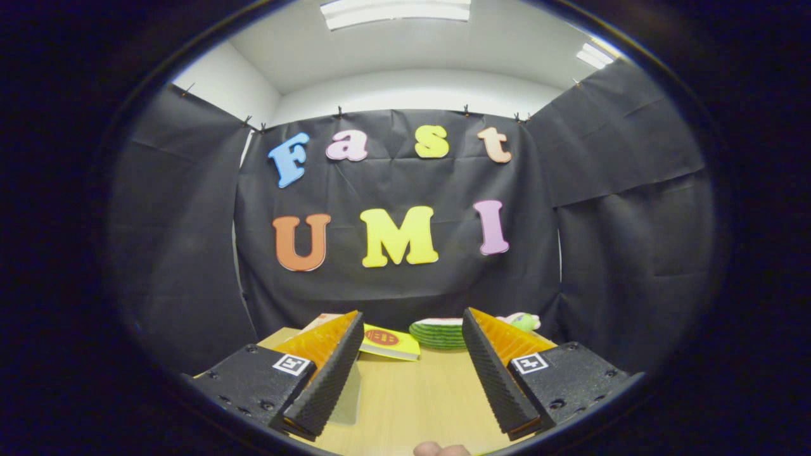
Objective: Open the storage box then place both shoes into the box .Put the left shoe in first, then the right shoe, with the right side of both shoes facing outward in a uniform manner.
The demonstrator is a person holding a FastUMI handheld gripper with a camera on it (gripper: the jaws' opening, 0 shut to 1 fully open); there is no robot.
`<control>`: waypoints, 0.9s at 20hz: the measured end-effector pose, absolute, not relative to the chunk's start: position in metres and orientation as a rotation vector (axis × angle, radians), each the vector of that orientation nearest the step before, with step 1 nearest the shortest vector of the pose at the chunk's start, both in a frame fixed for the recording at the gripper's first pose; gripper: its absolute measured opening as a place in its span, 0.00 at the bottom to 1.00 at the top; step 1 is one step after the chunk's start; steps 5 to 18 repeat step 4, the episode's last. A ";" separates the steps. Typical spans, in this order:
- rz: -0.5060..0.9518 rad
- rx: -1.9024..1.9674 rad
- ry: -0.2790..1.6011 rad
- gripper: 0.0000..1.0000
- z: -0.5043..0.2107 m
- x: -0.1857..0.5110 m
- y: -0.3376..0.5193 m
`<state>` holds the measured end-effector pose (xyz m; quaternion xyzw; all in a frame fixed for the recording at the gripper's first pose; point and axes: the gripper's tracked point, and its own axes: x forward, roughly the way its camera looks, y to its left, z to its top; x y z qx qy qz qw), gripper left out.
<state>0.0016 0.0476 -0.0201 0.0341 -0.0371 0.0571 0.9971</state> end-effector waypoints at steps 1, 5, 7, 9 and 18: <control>0.113 0.072 -0.055 1.00 -0.023 0.002 0.047; 0.097 0.062 -0.041 1.00 -0.025 0.004 0.044; 0.097 0.062 -0.041 1.00 -0.025 0.004 0.044; 0.097 0.062 -0.041 1.00 -0.025 0.004 0.044; 0.097 0.062 -0.041 1.00 -0.025 0.004 0.044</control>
